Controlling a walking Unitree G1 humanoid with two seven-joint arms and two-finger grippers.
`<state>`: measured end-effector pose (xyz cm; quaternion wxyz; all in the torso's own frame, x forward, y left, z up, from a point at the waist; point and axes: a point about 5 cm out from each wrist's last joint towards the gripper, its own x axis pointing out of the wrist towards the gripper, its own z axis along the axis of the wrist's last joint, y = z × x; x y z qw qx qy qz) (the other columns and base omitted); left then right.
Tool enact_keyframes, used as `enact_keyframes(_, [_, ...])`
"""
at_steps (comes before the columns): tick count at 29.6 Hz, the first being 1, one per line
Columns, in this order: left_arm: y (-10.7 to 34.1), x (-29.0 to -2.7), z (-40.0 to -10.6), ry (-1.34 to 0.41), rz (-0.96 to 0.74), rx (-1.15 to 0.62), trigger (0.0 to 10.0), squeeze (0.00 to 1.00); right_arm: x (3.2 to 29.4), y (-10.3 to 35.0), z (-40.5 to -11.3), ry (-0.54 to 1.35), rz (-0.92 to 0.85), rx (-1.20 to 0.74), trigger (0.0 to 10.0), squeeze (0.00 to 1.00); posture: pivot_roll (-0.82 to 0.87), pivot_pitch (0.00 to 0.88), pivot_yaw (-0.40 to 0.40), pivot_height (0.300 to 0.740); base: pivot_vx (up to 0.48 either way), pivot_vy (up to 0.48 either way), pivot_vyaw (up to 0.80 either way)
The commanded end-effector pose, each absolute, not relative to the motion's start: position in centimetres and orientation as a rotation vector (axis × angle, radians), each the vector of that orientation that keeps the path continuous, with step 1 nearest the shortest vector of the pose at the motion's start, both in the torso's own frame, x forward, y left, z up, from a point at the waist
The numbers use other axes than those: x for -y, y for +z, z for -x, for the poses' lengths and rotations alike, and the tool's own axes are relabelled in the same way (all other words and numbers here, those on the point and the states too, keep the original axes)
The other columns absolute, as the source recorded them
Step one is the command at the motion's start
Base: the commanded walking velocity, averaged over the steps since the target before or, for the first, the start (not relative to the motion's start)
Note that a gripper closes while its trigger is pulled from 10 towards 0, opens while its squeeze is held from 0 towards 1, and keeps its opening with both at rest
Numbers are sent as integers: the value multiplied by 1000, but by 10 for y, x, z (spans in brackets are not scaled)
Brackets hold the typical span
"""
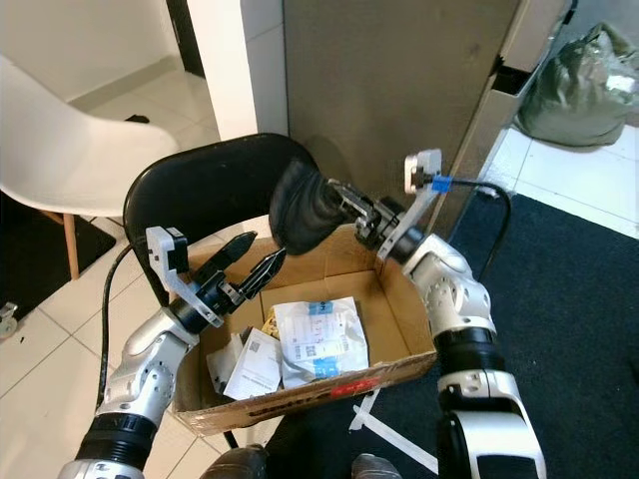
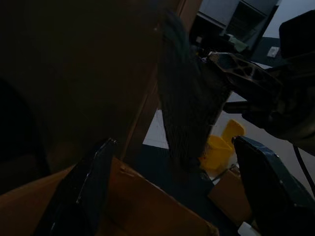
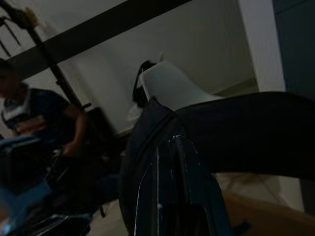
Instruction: Picking trash to rubbish bin
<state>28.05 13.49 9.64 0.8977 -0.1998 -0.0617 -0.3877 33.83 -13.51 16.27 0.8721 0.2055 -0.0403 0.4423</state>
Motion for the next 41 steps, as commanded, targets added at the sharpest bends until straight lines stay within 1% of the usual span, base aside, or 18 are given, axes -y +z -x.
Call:
enact_keyframes(1, [94,-135,-279,-807,413,109,10000,0,134,164,-335,966,-399,79,10000,0,37,28,-24,740,0,0,0])
enact_keyframes(6, [93,-135,-278,-809,413,107,10000,0,135,163,-334,991,-322,67,10000,0,42,25,-27,740,0,0,0])
enact_keyframes(7, [93,-135,-278,-810,414,107,10000,0,134,163,-333,996,-319,68,10000,843,41,21,-29,740,0,0,0])
enact_keyframes(8, [93,-135,-278,-810,414,107,10000,0,134,163,-333,996,-319,68,10000,843,41,21,-29,740,0,0,0])
enact_keyframes(9, [93,-135,-278,-811,415,107,10000,0,133,163,-333,994,-318,69,10000,996,41,21,-29,740,0,0,0])
enact_keyframes(10, [93,-135,-278,-811,414,107,10000,0,133,163,-333,991,-316,68,10000,1000,41,21,-29,740,0,0,0])
enact_keyframes(20, [92,-134,-277,-818,415,105,10000,0,133,164,-336,970,-290,72,10000,1000,42,14,-32,740,0,0,0])
enact_keyframes(24, [92,-134,-277,-820,415,106,10000,0,133,165,-337,960,-319,80,10000,1000,42,13,-33,740,0,0,0])
enact_keyframes(25, [92,-134,-277,-820,415,106,10000,0,133,166,-337,958,-333,84,10000,933,42,13,-33,740,0,0,0])
enact_keyframes(26, [92,-134,-277,-816,414,108,10000,0,133,167,-337,945,-351,89,10000,0,42,13,-33,740,0,0,0])
enact_keyframes(32, [93,-135,-278,-795,422,108,10000,0,132,165,-339,918,-423,93,10000,0,43,20,-33,740,0,0,0])
enact_keyframes(41, [92,-135,-278,-783,418,87,10000,0,132,165,-339,914,-436,92,10000,0,42,25,-29,740,-28,0,0])
